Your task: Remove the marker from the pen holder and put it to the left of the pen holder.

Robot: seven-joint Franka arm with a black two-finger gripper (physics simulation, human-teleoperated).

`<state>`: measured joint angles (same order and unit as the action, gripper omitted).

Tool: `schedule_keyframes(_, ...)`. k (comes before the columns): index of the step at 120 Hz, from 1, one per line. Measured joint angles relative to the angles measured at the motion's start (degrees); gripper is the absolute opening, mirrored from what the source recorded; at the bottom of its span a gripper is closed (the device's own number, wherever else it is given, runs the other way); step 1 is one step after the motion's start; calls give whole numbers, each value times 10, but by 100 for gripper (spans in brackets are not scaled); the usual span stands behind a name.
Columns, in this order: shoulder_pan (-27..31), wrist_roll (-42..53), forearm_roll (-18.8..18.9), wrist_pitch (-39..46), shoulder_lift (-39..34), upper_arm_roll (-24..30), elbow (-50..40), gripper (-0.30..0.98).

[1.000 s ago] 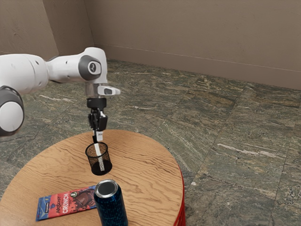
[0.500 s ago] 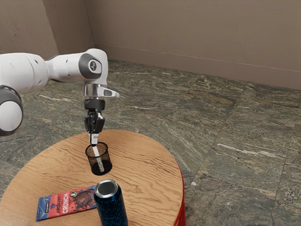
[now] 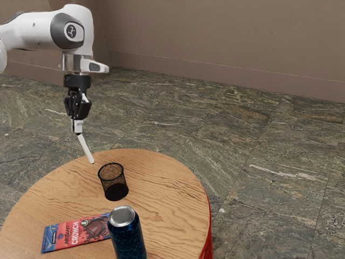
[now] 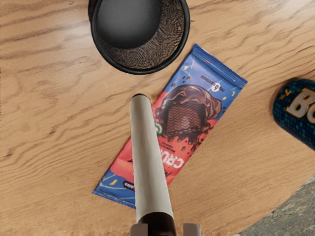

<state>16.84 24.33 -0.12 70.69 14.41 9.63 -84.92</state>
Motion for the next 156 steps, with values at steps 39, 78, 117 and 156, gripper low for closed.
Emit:
schedule_keyframes(39,18,-23,75,-77,91,-1,-17,-10)
schedule_keyframes(78,55,-45,77,-104,186,-6,-11,-10)
schedule_keyframes(117,61,-56,83,-78,235,-15,46,-2)
schedule_keyframes(156,56,-67,80,-47,207,14,54,52)
